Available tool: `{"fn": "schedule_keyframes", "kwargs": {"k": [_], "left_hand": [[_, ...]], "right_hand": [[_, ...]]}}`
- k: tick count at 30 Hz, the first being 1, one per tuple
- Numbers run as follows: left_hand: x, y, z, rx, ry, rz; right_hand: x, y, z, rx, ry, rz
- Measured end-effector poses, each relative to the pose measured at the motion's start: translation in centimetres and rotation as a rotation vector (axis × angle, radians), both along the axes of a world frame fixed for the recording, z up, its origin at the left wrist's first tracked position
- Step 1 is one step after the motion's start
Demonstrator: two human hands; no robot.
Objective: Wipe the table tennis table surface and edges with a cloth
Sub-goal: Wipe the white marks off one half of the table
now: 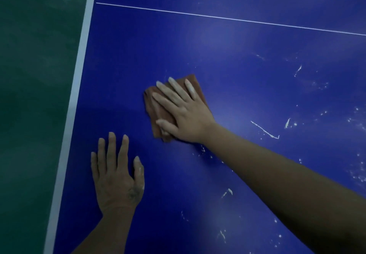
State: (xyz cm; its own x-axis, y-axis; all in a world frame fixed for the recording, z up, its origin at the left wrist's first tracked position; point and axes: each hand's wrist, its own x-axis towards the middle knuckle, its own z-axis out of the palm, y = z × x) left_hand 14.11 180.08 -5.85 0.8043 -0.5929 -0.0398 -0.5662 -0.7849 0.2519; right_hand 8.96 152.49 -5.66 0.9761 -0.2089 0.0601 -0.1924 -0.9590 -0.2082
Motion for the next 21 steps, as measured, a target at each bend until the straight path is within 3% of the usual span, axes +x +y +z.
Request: {"fn": "schedule_keyframes", "kwargs": {"k": [5, 14, 17, 21], "left_hand": [[0.0, 0.1, -0.2, -0.012, -0.013, -0.005], [0.0, 0.0, -0.1, -0.028, -0.011, -0.001], [0.1, 0.1, -0.1, -0.025, -0.004, 0.000], [0.0, 0.0, 0.0, -0.046, -0.015, -0.002]], "right_hand": [[2.7, -6.0, 0.0, 0.004, -0.045, -0.278], [-10.8, -16.8, 1.5, 0.111, 0.120, -0.990], [-10.7, -13.9, 1.5, 0.122, 0.129, -1.039], [-7.9, -7.1, 1.1, 0.052, 0.076, -0.936]]}}
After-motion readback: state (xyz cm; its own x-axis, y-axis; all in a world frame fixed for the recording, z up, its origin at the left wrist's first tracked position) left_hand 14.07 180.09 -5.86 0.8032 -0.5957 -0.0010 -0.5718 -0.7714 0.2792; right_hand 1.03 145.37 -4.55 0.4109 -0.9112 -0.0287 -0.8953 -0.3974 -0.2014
